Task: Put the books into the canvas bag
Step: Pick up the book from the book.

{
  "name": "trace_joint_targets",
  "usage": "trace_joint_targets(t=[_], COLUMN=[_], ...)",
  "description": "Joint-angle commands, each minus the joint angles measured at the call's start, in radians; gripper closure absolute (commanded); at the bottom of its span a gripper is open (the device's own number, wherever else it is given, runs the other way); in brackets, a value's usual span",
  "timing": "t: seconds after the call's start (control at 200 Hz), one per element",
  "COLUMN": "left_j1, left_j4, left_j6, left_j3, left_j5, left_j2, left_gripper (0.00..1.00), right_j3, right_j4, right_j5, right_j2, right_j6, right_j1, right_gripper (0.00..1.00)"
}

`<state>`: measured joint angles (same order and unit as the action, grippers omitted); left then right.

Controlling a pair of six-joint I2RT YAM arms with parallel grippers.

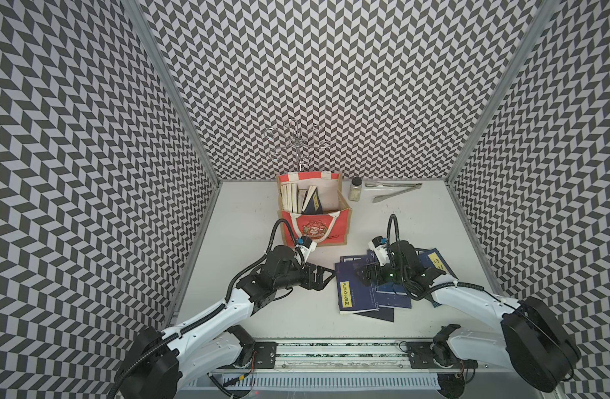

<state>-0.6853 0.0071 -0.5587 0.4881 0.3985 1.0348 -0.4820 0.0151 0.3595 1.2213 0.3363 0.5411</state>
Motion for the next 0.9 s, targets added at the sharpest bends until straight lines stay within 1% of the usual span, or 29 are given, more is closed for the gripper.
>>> trace_joint_targets(t=[0.0,0.245,0.451,0.666,0.771,0.891], left_j1=[-0.006,-0.013,-0.035,-0.043,-0.046,-0.048], left_j4=[0.142,0.293,0.389,0.439,0.464,0.485], left_j6=[-0.043,-0.073,-0.081,-0.088,-0.093,-0.101], left_j3=[-0.035,-0.072,-0.079,-0.081,-0.083,-0.082], left_j5=[0.024,0.077,0.121,0.13,0.136,0.144], left_j2=[0.046,0.238,0.362,0.455,0.48,0.501], left_gripper=[0.0,0.0,0.0,0.0,0.0,0.0], right_j3=[0.038,0.073,0.082,0.071,0.065,0.049], right_j4=[0.002,0.002,-0.003,-0.004,-0.003,0.017], right_j5=[-0.03,-0.028,-0.033,-0.037,-0.042,-0.073], right_j2=[-0.028,-0.015,-0.017,0.009,0.019,0.038], right_j6=[0.054,0.067,0.06,0.05,0.042,0.033], right_j1=[0.013,0.03,0.045,0.048,0.052,0.06], right_gripper=[0.01,0.01,0.0,0.0,0.0,0.01])
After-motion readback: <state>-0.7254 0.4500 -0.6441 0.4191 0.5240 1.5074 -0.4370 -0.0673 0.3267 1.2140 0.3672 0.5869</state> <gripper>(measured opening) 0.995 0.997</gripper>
